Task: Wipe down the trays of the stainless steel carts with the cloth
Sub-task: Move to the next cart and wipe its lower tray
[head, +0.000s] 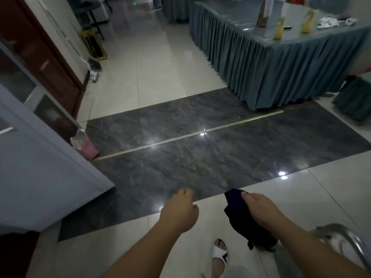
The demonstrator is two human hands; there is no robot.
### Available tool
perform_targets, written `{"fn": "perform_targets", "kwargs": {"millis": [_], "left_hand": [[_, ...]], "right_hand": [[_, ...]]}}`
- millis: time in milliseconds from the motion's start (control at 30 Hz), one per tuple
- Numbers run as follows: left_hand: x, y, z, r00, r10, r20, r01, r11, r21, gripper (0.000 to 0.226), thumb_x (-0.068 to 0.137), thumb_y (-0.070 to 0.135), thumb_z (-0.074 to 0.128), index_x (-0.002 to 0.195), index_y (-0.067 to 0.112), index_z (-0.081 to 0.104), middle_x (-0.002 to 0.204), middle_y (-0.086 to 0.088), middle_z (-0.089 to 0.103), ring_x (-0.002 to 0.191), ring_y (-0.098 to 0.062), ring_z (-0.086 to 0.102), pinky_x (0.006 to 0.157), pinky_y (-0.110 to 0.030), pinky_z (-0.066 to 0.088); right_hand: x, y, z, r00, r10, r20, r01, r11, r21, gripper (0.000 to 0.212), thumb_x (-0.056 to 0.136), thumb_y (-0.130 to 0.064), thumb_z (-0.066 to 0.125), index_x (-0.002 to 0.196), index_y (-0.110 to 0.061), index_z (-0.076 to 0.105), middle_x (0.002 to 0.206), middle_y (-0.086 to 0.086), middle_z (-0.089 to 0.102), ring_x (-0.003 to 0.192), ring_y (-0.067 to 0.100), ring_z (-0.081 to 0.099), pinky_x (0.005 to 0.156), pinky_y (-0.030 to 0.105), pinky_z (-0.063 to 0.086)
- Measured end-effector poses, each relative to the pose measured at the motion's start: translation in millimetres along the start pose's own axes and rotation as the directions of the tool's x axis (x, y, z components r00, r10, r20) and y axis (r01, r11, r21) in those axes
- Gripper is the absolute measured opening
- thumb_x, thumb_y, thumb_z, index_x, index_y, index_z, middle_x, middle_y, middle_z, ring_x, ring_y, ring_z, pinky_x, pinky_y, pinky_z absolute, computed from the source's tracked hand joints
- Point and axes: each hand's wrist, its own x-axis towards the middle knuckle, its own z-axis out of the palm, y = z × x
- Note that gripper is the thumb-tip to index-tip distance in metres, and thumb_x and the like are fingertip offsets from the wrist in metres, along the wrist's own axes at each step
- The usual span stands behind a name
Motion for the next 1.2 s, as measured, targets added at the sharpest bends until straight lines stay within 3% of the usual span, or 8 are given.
{"fn": "perform_targets", "kwargs": {"millis": [167, 333, 600, 800, 933, 1200], "left_hand": [[103.7, 48.9, -54.7, 0.999, 0.038, 0.007, -0.038, 0.999, 0.008, 0.04, 0.101, 0.029, 0.045, 0.139, 0.017, 0.05, 0.141, -0.008, 0.051, 0.127, -0.032, 0.053, 0.1, -0.041, 0.047], [205.4, 98.5, -89.0, 0.994, 0.106, 0.035, -0.108, 0.993, 0.047, 0.037, 0.098, 0.026, 0.047, 0.133, 0.016, 0.053, 0.134, -0.01, 0.053, 0.124, -0.034, 0.054, 0.1, -0.044, 0.048], [396.1, 205.5, -123.6, 0.926, 0.343, 0.16, -0.366, 0.919, 0.149, 0.035, 0.1, 0.026, 0.047, 0.132, 0.014, 0.053, 0.135, -0.01, 0.052, 0.124, -0.035, 0.055, 0.097, -0.041, 0.047], [524.6, 306.6, -149.2, 0.809, 0.496, 0.315, -0.574, 0.783, 0.241, 0.034, 0.099, 0.026, 0.045, 0.13, 0.014, 0.053, 0.135, -0.011, 0.052, 0.126, -0.035, 0.055, 0.1, -0.042, 0.046], [576.3, 376.7, -148.2, 0.711, 0.57, 0.413, -0.695, 0.661, 0.284, 0.039, 0.102, 0.031, 0.046, 0.138, 0.016, 0.051, 0.141, -0.008, 0.049, 0.129, -0.032, 0.052, 0.103, -0.043, 0.044], [630.9, 534.7, -98.0, 0.492, 0.651, 0.578, -0.87, 0.399, 0.291, 0.031, 0.098, 0.035, 0.049, 0.124, 0.02, 0.055, 0.132, -0.005, 0.055, 0.12, -0.027, 0.056, 0.1, -0.042, 0.049]], "right_hand": [[83.7, -35.3, -71.2, 1.0, 0.007, -0.017, -0.006, 0.998, 0.064, 0.044, 0.108, -0.042, 0.039, 0.1, -0.011, 0.07, 0.088, 0.001, 0.065, 0.083, 0.015, 0.062, 0.084, 0.034, 0.051], [152.5, -54.1, -134.4, 0.997, 0.022, -0.071, -0.016, 0.997, 0.079, 0.051, 0.108, -0.044, 0.038, 0.098, -0.006, 0.071, 0.093, 0.008, 0.071, 0.086, 0.02, 0.065, 0.088, 0.039, 0.055], [265.9, -46.0, -237.9, 0.96, 0.157, -0.232, -0.119, 0.979, 0.168, 0.049, 0.109, -0.043, 0.037, 0.094, -0.009, 0.069, 0.09, 0.007, 0.07, 0.083, 0.02, 0.066, 0.08, 0.035, 0.052], [326.1, -30.8, -308.6, 0.871, 0.349, -0.345, -0.297, 0.935, 0.195, 0.044, 0.108, -0.045, 0.036, 0.083, -0.02, 0.062, 0.083, 0.001, 0.067, 0.076, 0.015, 0.063, 0.061, 0.029, 0.042], [339.9, -11.2, -341.5, 0.799, 0.484, -0.357, -0.419, 0.874, 0.247, 0.045, 0.109, -0.046, 0.033, 0.086, -0.018, 0.061, 0.083, 0.0, 0.065, 0.075, 0.014, 0.06, 0.061, 0.026, 0.039], [355.4, 85.5, -406.1, 0.626, 0.695, -0.355, -0.531, 0.713, 0.458, 0.047, 0.107, -0.046, 0.034, 0.085, -0.014, 0.061, 0.081, 0.006, 0.065, 0.075, 0.022, 0.062, 0.067, 0.033, 0.043]]}}
